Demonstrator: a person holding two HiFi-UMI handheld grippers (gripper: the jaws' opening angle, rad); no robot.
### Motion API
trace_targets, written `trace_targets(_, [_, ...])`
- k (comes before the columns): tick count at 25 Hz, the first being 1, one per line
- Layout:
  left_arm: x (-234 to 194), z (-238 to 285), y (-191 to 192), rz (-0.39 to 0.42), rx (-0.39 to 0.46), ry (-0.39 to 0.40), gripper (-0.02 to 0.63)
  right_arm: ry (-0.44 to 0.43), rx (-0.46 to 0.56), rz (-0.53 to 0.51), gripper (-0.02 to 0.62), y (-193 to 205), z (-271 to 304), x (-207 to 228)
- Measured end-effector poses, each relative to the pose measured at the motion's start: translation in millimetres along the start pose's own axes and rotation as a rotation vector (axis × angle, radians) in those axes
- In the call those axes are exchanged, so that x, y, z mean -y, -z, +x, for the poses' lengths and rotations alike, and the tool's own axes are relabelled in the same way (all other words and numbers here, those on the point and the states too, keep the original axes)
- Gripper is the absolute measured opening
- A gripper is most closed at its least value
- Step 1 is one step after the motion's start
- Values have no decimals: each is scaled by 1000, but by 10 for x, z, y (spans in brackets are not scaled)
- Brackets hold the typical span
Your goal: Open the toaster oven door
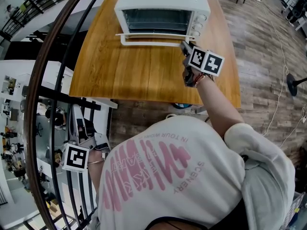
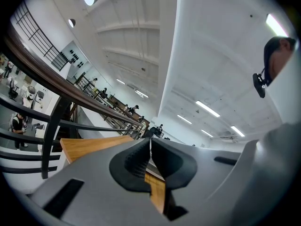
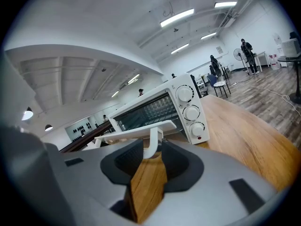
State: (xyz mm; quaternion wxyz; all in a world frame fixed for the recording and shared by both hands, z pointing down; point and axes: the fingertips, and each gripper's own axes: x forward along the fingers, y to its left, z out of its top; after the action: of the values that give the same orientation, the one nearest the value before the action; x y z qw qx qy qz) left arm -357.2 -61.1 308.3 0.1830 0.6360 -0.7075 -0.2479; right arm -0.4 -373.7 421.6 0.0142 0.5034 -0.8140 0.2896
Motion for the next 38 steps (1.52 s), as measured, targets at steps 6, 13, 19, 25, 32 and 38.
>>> trace_targets(6, [29,6,27,-13,-2,5,25,-3,-5,3,130,12,-4,20])
trace_targets(13, [20,-8,20,-11,-3,2,25,1,-12,-3,130,30,-15,27])
trace_targets(19, [-26,-11,39,-5,-11,-8,25,4,-19,-12,130,55,-12,35])
trace_targets(25, [-15,5,60,-24,-14,2,25,2,-22,-9,130,95,-23,42])
trace_targets(32, [-37,12,64,-22,-26,4,25,5,-19,-1,130,107,-36,40])
trace_targets(38, [-54,37,73,-25,-28,6,25,4,-20,11,132,165,-44,58])
